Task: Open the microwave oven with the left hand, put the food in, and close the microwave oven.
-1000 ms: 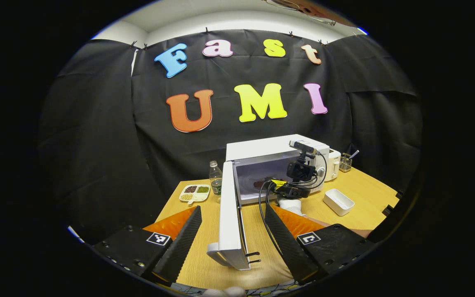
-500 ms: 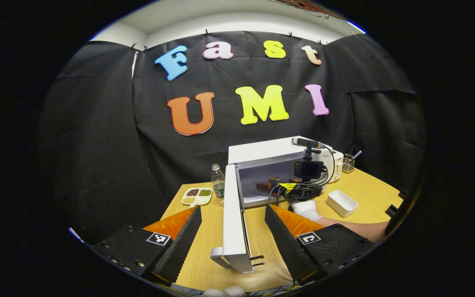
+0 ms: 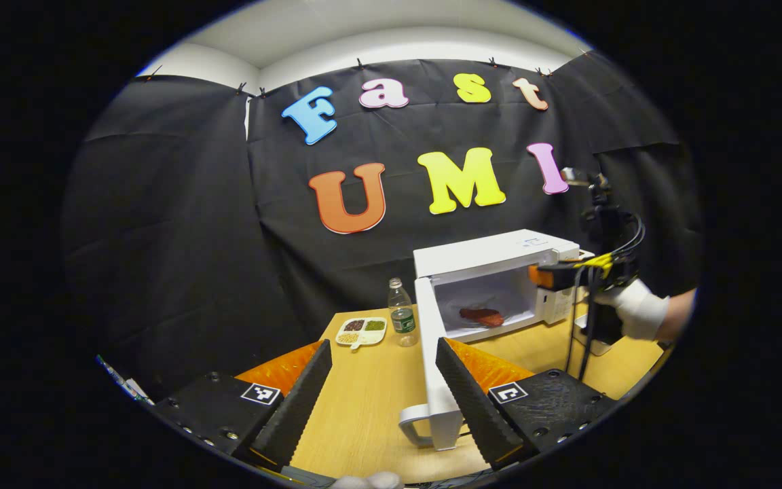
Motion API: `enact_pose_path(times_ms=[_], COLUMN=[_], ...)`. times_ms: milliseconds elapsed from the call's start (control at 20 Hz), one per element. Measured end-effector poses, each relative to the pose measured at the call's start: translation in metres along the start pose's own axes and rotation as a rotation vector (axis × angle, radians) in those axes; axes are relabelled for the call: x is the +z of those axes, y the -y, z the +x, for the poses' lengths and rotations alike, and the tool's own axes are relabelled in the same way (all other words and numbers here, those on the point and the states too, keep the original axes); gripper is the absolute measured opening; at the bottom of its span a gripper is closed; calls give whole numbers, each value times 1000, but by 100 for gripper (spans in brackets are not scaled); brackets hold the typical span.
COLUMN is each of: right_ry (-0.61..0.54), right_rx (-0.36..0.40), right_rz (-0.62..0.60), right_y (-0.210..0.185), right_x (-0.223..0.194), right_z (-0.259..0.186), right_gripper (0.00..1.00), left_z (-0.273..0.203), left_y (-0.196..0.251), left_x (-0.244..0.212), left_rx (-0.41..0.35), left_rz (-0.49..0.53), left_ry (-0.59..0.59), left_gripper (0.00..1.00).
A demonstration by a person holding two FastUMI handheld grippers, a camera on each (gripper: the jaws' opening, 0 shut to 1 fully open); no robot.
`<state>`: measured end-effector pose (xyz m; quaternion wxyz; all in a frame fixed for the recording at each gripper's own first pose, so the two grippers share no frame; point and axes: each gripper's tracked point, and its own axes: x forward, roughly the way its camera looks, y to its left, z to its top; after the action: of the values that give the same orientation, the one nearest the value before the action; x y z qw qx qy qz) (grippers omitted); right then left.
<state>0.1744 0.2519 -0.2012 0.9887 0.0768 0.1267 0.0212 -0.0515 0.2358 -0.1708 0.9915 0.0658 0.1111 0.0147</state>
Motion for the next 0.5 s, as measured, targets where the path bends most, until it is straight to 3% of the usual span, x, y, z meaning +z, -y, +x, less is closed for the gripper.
enact_pose_path(times_ms=[50, 100, 150, 200, 300, 350, 400, 450, 500], right_ry=[-6, -16, -25, -33, -33, -34, -37, -38, -40], right_rx=[11, 20, 24, 28, 14, 15, 11, 12, 9], right_rz=[-8, -19, -27, -40, -70, -80, -88, -95, -101], right_y=[5, 12, 19, 25, 42, 46, 53, 57, 61], right_x=[5, 8, 9, 12, 19, 21, 21, 22, 23], right_z=[-15, -27, -39, -51, -72, -81, -88, -95, -101], right_gripper=[89, 97, 97, 97, 97, 97, 97, 97, 97], left_z=[0, -1, -1, -3, -8, -9, -11, -11, -7], left_y=[-7, -13, -19, -23, -30, -31, -36, -38, -39], left_x=[-8, -19, -30, -43, -67, -80, -92, -104, -112], left_rx=[15, 23, 38, 44, 56, 62, 85, 95, 111], left_rz=[11, 13, 16, 18, 4, -12, -23, -41, -52], left_ry=[-8, -26, -41, -68, -116, -148, -166, -183, -185], left_gripper=[95, 95, 88, 95, 89, 75, 53, 37, 12])
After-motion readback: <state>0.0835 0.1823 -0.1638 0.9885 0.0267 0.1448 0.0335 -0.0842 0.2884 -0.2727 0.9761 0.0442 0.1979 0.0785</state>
